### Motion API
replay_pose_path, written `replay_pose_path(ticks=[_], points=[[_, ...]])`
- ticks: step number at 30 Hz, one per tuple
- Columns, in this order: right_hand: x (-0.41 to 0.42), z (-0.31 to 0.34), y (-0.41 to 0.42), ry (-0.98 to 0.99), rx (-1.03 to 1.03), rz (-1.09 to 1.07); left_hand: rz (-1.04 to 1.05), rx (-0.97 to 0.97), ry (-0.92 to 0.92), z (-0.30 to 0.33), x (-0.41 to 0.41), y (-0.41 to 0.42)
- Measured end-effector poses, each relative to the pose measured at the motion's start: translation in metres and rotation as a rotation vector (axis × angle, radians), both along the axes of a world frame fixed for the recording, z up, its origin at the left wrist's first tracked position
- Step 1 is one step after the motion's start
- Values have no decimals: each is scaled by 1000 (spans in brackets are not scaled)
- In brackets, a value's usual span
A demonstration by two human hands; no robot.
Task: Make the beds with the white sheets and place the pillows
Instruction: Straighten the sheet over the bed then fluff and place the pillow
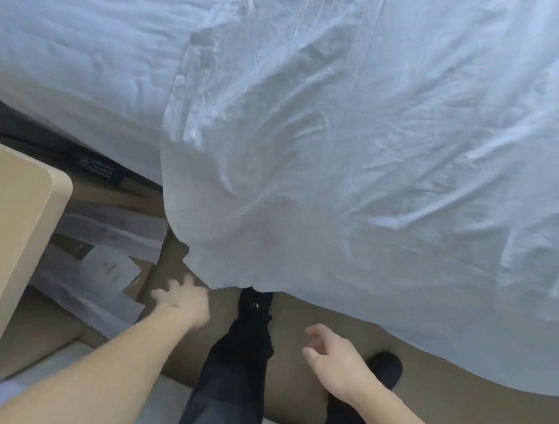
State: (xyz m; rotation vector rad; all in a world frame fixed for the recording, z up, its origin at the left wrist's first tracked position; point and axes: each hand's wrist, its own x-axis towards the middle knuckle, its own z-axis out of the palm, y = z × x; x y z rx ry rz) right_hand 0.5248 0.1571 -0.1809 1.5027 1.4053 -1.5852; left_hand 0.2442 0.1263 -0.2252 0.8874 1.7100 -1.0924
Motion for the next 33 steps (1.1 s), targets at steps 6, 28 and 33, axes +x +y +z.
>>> replay_pose_path(ticks=[6,28,33], points=[[67,44,15,-31,429,-264,104,1123,-428,96,168,1],[333,-36,-75,-164,455,-930,-446,675,-650,57,435,-3],[437,-46,0,-29,637,-1291,-761,1291,-846,102,545,105]])
